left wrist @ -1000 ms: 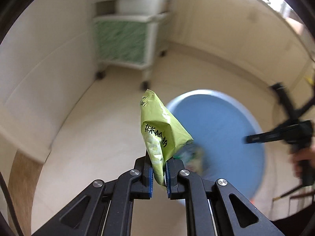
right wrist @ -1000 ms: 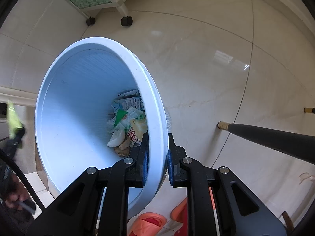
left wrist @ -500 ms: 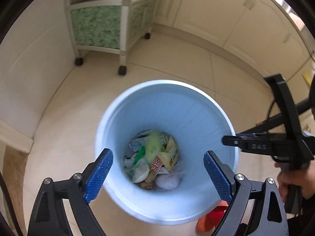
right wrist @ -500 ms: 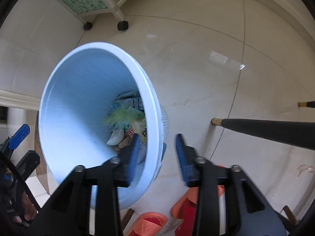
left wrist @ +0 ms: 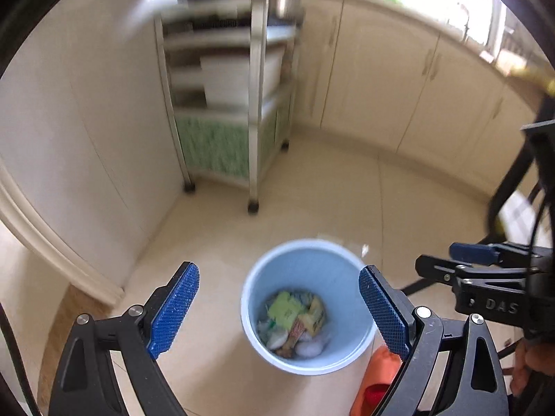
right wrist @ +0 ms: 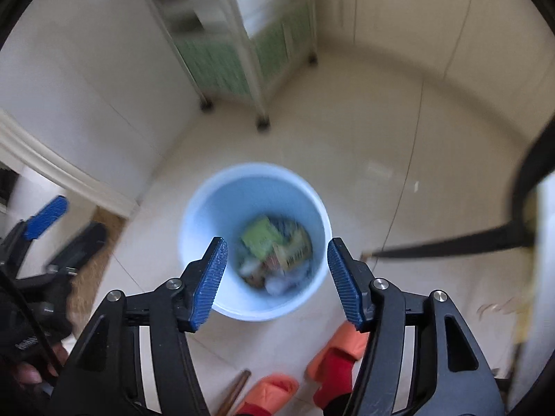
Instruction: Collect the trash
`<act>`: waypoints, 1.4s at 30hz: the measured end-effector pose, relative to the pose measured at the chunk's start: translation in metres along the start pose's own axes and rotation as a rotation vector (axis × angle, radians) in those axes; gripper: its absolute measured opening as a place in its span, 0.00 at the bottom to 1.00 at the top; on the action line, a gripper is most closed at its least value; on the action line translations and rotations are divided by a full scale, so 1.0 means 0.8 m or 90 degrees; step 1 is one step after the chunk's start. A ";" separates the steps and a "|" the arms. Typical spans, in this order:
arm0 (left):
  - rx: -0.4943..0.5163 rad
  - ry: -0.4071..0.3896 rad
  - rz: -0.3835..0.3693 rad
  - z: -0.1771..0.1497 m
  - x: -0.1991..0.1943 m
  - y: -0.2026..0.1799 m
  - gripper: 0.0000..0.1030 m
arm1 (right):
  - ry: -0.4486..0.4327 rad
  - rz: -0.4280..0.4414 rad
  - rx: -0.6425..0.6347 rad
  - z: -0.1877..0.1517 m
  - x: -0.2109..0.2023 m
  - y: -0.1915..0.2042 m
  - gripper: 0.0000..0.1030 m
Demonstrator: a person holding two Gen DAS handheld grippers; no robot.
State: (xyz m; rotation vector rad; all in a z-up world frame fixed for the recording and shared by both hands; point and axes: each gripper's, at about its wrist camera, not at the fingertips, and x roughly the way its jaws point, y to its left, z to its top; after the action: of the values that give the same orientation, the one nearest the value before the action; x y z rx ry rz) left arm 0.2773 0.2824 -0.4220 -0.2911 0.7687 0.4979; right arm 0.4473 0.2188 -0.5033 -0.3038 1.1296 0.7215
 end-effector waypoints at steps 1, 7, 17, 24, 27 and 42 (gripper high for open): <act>0.005 -0.030 -0.003 0.008 -0.034 0.000 0.88 | -0.030 0.001 -0.002 0.003 -0.033 0.009 0.66; 0.025 -0.173 -0.018 0.041 -0.212 -0.019 0.98 | -0.196 -0.029 -0.014 -0.005 -0.220 0.059 0.76; 0.093 -0.362 -0.088 0.072 -0.429 -0.097 0.99 | -0.423 -0.162 0.054 -0.066 -0.487 0.040 0.94; 0.124 -0.406 -0.186 0.072 -0.523 -0.167 0.99 | -0.524 -0.271 0.115 -0.115 -0.627 0.001 1.00; 0.151 -0.415 -0.229 0.069 -0.548 -0.182 0.99 | -0.544 -0.306 0.134 -0.141 -0.671 -0.008 1.00; 0.187 -0.508 -0.212 -0.017 -0.651 -0.173 0.99 | -0.624 -0.357 0.123 -0.234 -0.793 0.023 1.00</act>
State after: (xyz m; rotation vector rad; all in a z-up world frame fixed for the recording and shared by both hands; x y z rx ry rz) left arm 0.0242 -0.0080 -0.0452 0.0653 0.0040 0.1485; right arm 0.1529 -0.1071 -0.0081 -0.0621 0.1461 0.1846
